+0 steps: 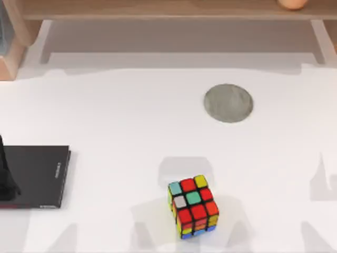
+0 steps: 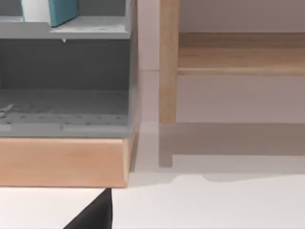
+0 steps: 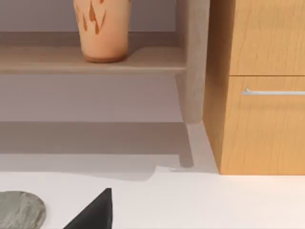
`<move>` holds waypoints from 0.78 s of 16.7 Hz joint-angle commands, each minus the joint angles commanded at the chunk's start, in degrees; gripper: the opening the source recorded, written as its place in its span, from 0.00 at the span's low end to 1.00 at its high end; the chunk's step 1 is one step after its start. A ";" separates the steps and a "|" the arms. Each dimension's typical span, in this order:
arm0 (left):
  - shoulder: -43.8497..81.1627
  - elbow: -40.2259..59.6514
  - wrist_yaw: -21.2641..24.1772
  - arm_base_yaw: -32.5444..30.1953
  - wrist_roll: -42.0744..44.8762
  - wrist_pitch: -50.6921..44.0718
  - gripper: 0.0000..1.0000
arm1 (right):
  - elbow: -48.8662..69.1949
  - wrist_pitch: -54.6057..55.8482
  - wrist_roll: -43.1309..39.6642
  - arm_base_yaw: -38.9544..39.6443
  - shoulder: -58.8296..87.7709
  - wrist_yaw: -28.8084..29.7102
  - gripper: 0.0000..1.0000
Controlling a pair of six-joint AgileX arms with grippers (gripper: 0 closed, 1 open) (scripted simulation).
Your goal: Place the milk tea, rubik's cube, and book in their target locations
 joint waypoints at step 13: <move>0.00 0.00 0.00 0.00 0.00 0.00 1.00 | 22.14 18.56 0.08 5.60 37.89 6.40 1.00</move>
